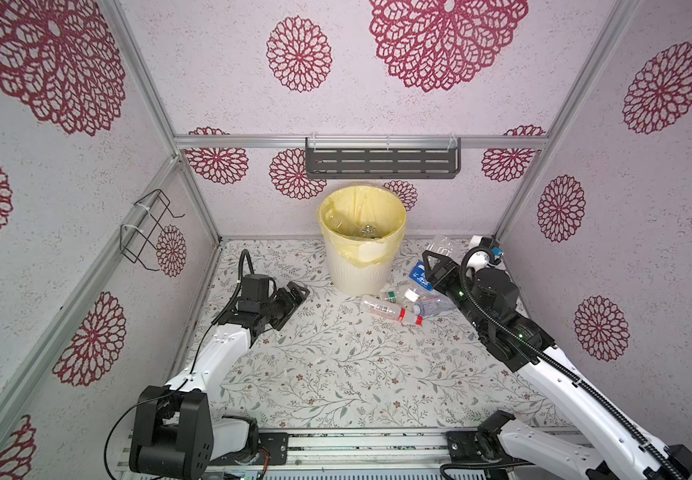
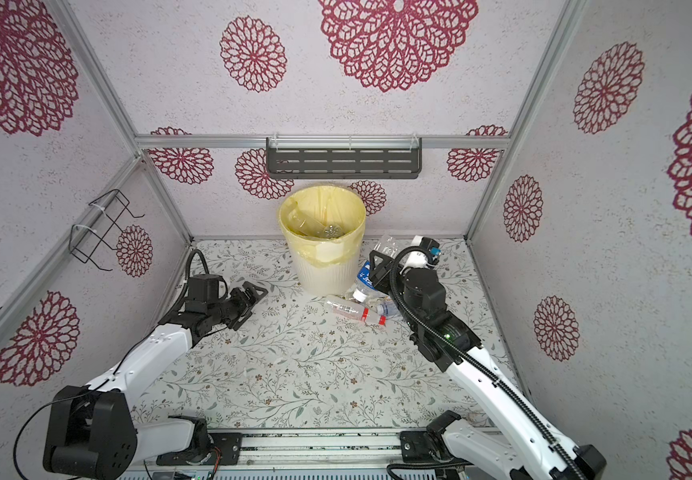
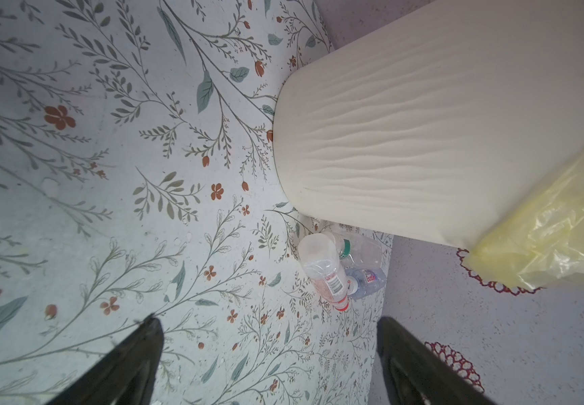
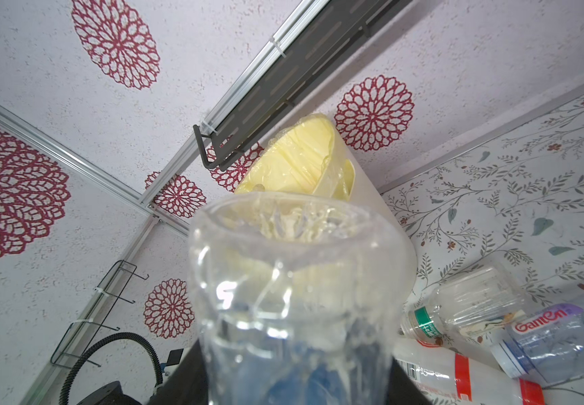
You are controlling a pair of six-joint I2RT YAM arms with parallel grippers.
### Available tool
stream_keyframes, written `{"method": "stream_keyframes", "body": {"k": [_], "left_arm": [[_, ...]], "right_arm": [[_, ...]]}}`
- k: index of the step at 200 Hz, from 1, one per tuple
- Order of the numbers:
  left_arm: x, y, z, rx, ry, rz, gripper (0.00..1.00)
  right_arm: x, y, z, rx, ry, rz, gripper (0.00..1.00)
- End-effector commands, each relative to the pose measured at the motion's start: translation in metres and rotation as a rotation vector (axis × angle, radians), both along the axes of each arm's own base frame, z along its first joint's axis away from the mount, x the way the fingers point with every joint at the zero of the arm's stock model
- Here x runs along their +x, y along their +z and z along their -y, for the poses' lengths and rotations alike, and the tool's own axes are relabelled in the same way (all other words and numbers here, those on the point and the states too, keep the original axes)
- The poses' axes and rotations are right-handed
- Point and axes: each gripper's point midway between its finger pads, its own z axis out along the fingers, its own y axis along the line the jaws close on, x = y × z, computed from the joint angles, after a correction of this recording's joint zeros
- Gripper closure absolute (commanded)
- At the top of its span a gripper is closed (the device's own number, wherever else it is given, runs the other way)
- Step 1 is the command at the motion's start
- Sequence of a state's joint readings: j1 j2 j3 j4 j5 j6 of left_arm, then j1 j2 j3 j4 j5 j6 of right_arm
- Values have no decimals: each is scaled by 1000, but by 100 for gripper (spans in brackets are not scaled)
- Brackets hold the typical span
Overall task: Throw the plastic bottles in the bin
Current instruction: 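Lift the blue-label bottle with the right gripper and carry it over the bin, then open the right gripper above the bin to drop the blue-label bottle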
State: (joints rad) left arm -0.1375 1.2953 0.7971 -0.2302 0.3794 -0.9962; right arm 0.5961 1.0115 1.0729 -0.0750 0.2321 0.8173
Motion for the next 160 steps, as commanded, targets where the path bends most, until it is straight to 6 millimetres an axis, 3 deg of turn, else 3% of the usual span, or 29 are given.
{"method": "stream_keyframes", "body": {"k": [1, 17, 39, 57, 63, 76, 97, 124, 148, 160], "left_arm": [[0, 1, 3, -11, -12, -1, 3], [0, 1, 3, -12, -10, -3, 3], [-1, -1, 4, -19, -9, -15, 3], [-2, -1, 5, -25, -12, -21, 3], [-2, -1, 5, -26, -13, -23, 3], [-4, 1, 5, -21, -18, -26, 3], [-7, 5, 1, 9, -17, -19, 3], [-9, 11, -1, 25, -21, 0, 3], [-11, 14, 1, 15, -31, 2, 3], [-12, 16, 2, 11, -31, 4, 3]], "right_arm": [[17, 44, -18, -2, 43, 113, 52], [40, 66, -40, -8, 79, 162, 51], [98, 82, -71, -35, 71, 159, 49], [156, 75, -88, -124, 0, 69, 29], [169, 85, -93, -143, -5, 79, 4], [186, 98, -101, -154, -18, 91, 1], [181, 122, -104, -113, -20, 145, 1], [151, 136, -96, -83, -9, 193, 1], [122, 128, -81, -54, 8, 209, 1], [109, 112, -72, -58, 7, 179, 1]]}}
